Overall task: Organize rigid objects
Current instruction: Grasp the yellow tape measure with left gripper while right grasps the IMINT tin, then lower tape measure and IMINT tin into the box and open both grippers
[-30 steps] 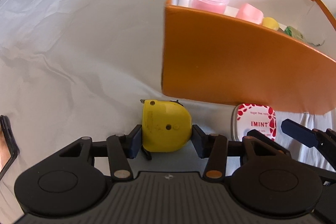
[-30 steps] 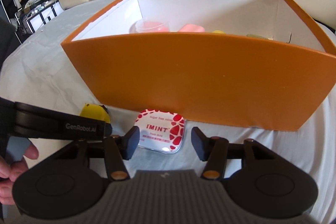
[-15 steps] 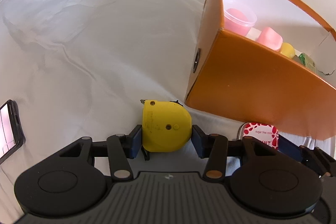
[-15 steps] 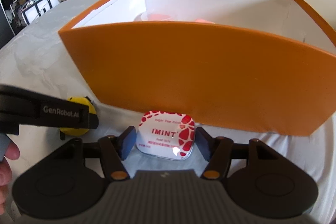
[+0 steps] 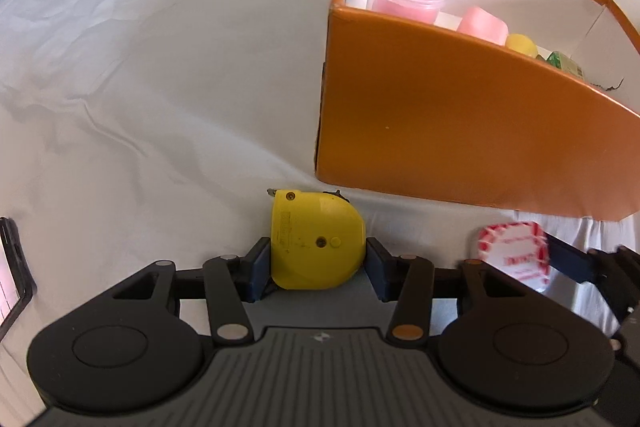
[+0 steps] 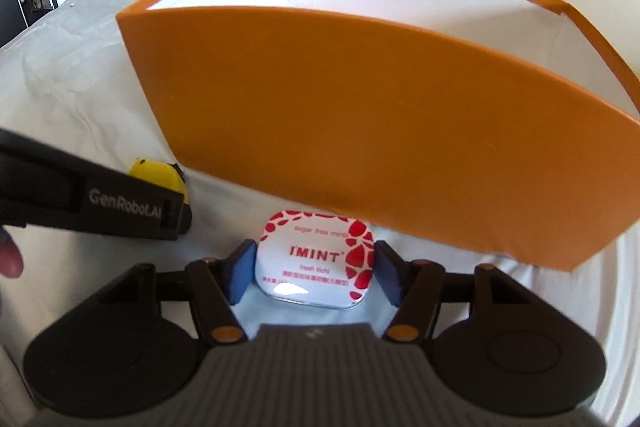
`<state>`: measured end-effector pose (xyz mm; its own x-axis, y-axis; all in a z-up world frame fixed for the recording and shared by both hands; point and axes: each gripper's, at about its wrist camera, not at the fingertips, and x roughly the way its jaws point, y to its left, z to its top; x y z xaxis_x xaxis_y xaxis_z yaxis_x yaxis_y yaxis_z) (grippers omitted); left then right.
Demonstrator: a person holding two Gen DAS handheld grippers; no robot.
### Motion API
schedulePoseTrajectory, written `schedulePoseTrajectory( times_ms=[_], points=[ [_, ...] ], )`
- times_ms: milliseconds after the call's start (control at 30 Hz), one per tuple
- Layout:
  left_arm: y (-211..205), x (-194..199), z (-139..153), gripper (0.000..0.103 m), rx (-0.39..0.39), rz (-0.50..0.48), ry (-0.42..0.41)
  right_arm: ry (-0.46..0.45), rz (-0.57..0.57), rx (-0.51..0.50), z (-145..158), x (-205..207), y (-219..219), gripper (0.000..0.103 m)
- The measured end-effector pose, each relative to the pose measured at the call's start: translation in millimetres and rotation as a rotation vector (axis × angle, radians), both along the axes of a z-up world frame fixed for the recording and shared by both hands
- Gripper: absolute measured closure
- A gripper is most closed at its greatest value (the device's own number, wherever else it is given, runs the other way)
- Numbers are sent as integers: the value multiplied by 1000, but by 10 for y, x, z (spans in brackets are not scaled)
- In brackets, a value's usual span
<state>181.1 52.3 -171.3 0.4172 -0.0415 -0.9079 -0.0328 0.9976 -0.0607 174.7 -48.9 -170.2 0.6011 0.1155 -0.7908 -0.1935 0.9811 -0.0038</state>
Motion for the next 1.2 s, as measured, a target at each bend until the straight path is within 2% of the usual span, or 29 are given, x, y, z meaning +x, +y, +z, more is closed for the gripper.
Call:
schedulePoseTrajectory(
  times_ms=[167,267,533,700,900,1200],
  points=[
    [-12,-48,46,47,-2,-8,-17,28,-39,27,75,-64,-198,41],
    [-13,-144,167,47,-49,-25,-43,25,-44,67,180,-171,-326,41],
    [-189,-484,726,47,-137,-123,-166,-113,-7,77,690,-529,-536,41],
    [-349,-565,1152,47,-170,-184,-271,-187,22,70,997,-598,-609,41],
    [-509,-333,1434,47,-177,-219,-353,-255,37,50,1342,-387,-641,41],
    [-702,249,1509,47,-176,-257,-392,-290,12,39,1554,157,-846,41]
  ],
)
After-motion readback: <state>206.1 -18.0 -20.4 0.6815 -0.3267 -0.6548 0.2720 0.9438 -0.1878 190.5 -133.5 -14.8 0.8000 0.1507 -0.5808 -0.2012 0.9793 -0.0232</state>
